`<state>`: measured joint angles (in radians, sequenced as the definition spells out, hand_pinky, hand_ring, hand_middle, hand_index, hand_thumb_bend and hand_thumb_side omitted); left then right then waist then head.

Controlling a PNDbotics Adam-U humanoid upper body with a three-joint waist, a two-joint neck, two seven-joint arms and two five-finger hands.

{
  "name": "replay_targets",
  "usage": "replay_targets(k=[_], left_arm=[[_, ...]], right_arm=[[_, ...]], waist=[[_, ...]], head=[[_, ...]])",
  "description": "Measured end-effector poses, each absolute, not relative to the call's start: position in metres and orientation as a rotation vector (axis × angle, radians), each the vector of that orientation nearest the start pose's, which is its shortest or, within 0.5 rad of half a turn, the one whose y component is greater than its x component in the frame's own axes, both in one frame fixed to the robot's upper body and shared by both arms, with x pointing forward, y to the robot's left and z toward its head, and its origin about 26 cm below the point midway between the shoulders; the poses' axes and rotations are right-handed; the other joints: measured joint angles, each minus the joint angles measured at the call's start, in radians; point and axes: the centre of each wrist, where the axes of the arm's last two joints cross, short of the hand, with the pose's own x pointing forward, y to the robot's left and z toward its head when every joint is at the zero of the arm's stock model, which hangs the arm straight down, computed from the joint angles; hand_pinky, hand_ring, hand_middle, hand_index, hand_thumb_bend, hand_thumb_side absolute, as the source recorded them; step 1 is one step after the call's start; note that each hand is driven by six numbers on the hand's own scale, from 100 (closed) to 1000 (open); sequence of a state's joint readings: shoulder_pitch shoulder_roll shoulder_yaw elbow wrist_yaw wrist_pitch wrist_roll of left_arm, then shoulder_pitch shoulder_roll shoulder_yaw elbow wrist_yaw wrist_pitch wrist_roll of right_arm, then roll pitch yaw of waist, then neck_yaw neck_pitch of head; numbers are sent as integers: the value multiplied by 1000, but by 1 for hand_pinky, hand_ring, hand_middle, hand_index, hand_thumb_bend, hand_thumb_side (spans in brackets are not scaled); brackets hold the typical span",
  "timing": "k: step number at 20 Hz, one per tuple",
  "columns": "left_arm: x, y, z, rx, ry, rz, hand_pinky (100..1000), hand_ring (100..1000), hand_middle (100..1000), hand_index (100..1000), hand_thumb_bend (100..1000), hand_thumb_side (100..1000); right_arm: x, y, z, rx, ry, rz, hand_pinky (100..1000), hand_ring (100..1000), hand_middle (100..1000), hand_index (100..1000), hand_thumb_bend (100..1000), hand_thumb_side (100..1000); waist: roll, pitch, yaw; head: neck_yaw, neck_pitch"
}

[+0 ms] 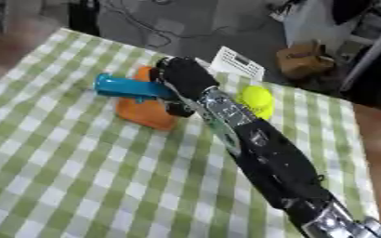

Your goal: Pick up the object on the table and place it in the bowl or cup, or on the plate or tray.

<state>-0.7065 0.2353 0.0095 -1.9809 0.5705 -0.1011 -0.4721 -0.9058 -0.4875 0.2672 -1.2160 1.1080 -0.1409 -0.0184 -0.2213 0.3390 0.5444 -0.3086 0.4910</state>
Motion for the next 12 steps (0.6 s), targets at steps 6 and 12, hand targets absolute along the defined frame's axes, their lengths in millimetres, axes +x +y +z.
replay_targets(k=[6,12], left_arm=[[315,205,310,1100,3104,919,684,722,748,818,226,793],[315,205,310,1099,3102,920,684,721,748,818,226,793]], right_arm=[[450,-242,232,1869,2364,-1907,433,502,474,632,100,100],[450,-244,226,1870,2365,-1924,440,512,485,650,100,100]], waist=[[0,0,0],[0,2,4]], head=[[0,0],[0,-1]])
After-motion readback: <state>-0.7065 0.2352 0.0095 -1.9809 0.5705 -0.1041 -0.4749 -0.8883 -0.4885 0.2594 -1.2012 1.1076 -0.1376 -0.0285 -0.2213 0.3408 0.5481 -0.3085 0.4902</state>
